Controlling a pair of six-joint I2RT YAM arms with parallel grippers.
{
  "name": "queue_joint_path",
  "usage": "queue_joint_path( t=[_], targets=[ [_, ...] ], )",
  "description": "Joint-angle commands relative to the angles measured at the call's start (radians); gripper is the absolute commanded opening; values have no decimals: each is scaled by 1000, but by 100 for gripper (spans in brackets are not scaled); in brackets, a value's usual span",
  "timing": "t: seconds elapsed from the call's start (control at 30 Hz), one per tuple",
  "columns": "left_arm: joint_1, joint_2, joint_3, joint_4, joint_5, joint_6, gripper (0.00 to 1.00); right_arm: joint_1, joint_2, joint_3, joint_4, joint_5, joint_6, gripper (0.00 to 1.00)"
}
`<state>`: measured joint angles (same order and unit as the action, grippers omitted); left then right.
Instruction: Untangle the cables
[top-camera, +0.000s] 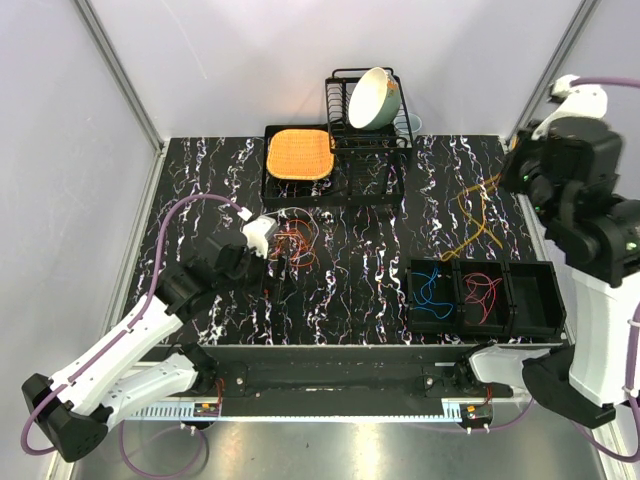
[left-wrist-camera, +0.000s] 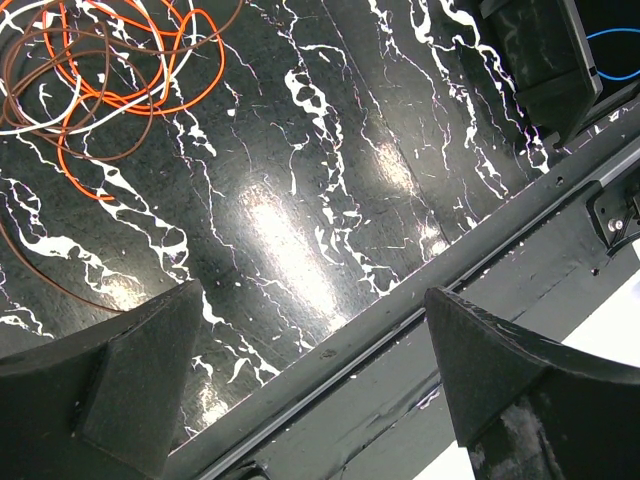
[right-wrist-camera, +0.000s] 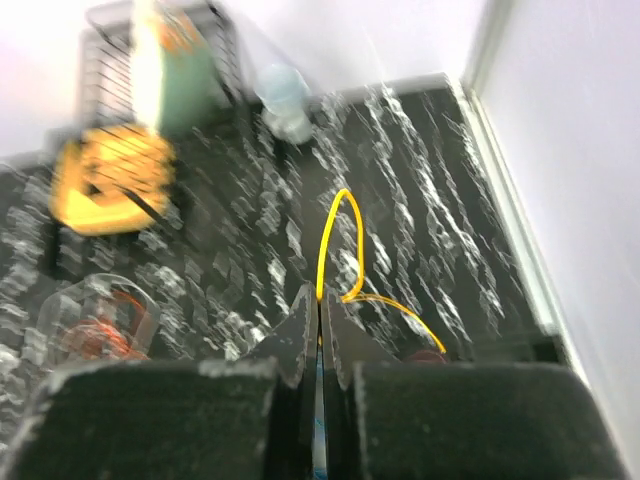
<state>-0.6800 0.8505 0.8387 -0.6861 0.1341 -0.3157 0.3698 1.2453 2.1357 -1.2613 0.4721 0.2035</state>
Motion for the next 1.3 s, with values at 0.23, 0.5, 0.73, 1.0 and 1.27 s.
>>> queue_joint_path(
  t=[0.23,0.5,0.73,1.0,1.27],
  targets=[
    [-1,-27,-7,49,-59,17,95,-5,177,543,8,-29,-56,0],
    [-3,-15,-7,49,-60,18,95,-6,51,327,63,17,-41,0],
    [-3,-5,-9,49,-56,18,95,-5,-61,104,62,-18,4,0],
    [-1,-2,-7,49,-62,18,95,-5,-231,-292,126,-217,126,0],
    [-1,-5,-9,49,-68,18,95,-5,-319,-508,155,-342,223,0]
  ],
)
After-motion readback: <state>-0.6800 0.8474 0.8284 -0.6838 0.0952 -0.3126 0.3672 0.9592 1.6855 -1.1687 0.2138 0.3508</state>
